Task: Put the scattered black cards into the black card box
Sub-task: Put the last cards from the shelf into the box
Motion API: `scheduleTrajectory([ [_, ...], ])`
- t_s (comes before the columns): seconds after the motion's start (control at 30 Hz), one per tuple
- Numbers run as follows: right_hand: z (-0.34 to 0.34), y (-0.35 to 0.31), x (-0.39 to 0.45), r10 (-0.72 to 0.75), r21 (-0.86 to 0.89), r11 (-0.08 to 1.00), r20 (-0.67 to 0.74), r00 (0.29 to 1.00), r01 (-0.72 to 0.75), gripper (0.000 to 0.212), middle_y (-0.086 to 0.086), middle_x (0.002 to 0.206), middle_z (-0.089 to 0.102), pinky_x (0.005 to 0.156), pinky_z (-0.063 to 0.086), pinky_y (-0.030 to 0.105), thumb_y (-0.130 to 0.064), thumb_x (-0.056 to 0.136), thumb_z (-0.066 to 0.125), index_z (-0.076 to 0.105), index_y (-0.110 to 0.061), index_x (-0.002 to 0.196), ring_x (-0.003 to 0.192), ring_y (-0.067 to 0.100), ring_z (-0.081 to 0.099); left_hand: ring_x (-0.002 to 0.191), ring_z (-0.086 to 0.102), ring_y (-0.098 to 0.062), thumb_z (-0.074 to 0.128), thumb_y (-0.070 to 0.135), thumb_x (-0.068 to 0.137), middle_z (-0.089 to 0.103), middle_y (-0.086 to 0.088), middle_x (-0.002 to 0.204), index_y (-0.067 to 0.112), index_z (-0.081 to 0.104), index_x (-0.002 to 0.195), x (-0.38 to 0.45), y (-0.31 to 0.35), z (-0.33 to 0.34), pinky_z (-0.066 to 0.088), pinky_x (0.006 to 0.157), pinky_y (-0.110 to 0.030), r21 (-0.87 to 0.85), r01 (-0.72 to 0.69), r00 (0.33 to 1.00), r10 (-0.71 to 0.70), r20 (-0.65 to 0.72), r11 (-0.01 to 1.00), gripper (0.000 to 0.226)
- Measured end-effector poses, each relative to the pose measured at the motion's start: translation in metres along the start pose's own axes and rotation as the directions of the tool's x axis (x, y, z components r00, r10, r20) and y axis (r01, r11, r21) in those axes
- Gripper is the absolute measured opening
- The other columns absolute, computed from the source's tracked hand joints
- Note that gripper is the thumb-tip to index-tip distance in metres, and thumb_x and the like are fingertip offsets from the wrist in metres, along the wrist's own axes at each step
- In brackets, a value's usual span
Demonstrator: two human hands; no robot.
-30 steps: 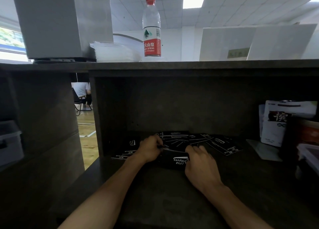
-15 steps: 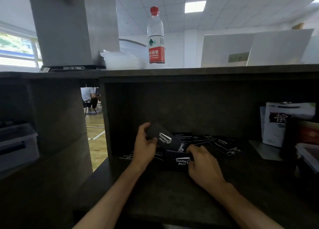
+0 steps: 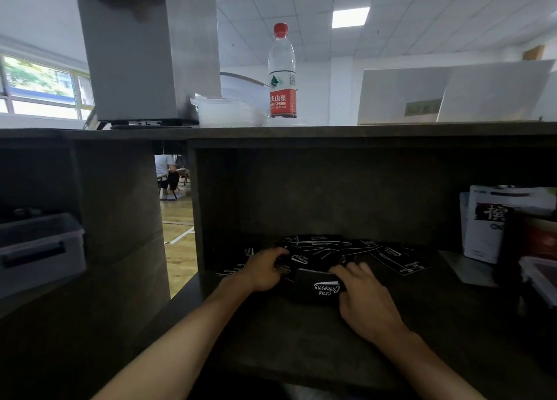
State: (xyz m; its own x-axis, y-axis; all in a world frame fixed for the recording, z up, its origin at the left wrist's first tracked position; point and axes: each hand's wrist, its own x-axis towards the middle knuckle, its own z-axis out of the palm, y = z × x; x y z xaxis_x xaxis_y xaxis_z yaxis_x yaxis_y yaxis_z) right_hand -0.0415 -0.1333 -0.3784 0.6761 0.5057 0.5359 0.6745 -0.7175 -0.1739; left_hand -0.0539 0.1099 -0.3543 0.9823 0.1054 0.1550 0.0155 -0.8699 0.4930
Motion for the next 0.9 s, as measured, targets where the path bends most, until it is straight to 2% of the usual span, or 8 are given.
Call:
scheduleTrajectory([
  [0.07,0.0,0.0,0.001,0.007,0.009,1.0,0.001,1.0,-0.007,0.048,-0.011,0.121,0.048,0.078,0.047,0.024,-0.014,0.088,0.05,0.046,-0.033,0.132,0.113,0.008,0.037,0.134,0.044,-0.022,0.055,0.026,0.097,0.044,-0.005,0.148,0.026,0.044,0.144,0.004,0.008,0.002,0.034,0.111,-0.029,0.066,0.002,0.989,-0.012,0.149,0.998,0.048],
  [0.27,0.0,0.0,0.002,0.019,0.026,0.999,0.003,1.0,-0.019,0.046,-0.01,0.122,0.049,0.081,0.048,0.025,-0.016,0.089,0.052,0.046,-0.033,0.132,0.113,0.008,0.038,0.131,0.041,-0.034,0.053,0.019,0.088,0.043,-0.01,0.14,0.033,0.049,0.137,0.004,0.03,0.004,0.035,0.111,-0.042,0.396,-0.019,0.978,-0.064,0.197,0.918,0.051],
  [0.43,-0.003,-0.001,0.0,0.018,0.025,1.0,0.002,1.0,-0.018,0.047,-0.01,0.121,0.05,0.081,0.049,0.027,-0.014,0.088,0.051,0.047,-0.032,0.131,0.115,0.009,0.04,0.112,0.06,-0.023,0.064,0.021,0.09,0.063,-0.007,0.124,0.014,0.066,0.119,0.01,0.035,-0.012,0.049,0.099,-0.035,0.321,0.044,0.97,-0.118,0.215,0.946,0.03],
  [0.57,-0.004,-0.003,-0.001,0.029,0.011,1.0,-0.008,1.0,-0.029,0.044,-0.01,0.121,0.05,0.082,0.049,0.028,-0.017,0.088,0.05,0.047,-0.031,0.13,0.115,0.01,0.04,0.089,0.065,-0.017,0.068,0.027,0.091,0.07,-0.007,0.092,0.009,0.071,0.09,0.007,0.029,-0.024,0.052,0.084,-0.033,-0.229,0.008,0.99,-0.04,-0.132,0.973,0.018],
  [0.67,-0.004,-0.004,0.0,0.054,-0.007,0.999,-0.014,0.998,-0.054,0.042,-0.007,0.123,0.05,0.082,0.05,0.03,-0.022,0.09,0.049,0.047,-0.029,0.132,0.118,0.012,0.04,0.08,0.064,-0.015,0.063,0.022,0.094,0.068,-0.006,0.084,0.016,0.064,0.082,0.001,0.022,-0.029,0.05,0.073,-0.031,-0.387,-0.15,0.902,-0.034,-0.43,0.91,0.013],
  [0.73,-0.003,-0.004,0.0,0.064,-0.003,0.998,-0.014,0.998,-0.064,0.041,-0.007,0.124,0.05,0.083,0.051,0.032,-0.025,0.091,0.049,0.047,-0.028,0.132,0.118,0.012,0.04,0.084,0.064,-0.008,0.06,0.014,0.095,0.067,0.0,0.089,0.023,0.058,0.093,-0.002,0.016,-0.024,0.05,0.073,-0.025,-0.407,-0.194,0.843,-0.06,-0.534,0.893,0.009],
  [0.83,-0.003,-0.004,-0.001,0.067,-0.003,0.998,-0.015,0.998,-0.067,0.04,-0.007,0.123,0.05,0.083,0.051,0.031,-0.027,0.092,0.049,0.047,-0.029,0.132,0.117,0.012,0.04,0.09,0.066,-0.008,0.058,0.003,0.092,0.064,0.002,0.097,0.03,0.041,0.13,-0.005,0.008,-0.013,0.054,0.079,-0.024,-0.476,-0.232,0.82,-0.093,-0.565,0.848,0.049],
  [0.9,-0.003,-0.004,0.0,0.07,-0.007,0.998,-0.014,0.997,-0.07,0.04,-0.007,0.123,0.05,0.082,0.05,0.03,-0.028,0.092,0.049,0.047,-0.029,0.131,0.116,0.012,0.041,0.087,0.066,-0.009,0.058,0.0,0.091,0.061,0.004,0.095,0.034,0.034,0.14,-0.005,0.005,-0.009,0.054,0.076,-0.022,-0.48,-0.258,0.795,-0.098,-0.599,0.838,0.064],
])
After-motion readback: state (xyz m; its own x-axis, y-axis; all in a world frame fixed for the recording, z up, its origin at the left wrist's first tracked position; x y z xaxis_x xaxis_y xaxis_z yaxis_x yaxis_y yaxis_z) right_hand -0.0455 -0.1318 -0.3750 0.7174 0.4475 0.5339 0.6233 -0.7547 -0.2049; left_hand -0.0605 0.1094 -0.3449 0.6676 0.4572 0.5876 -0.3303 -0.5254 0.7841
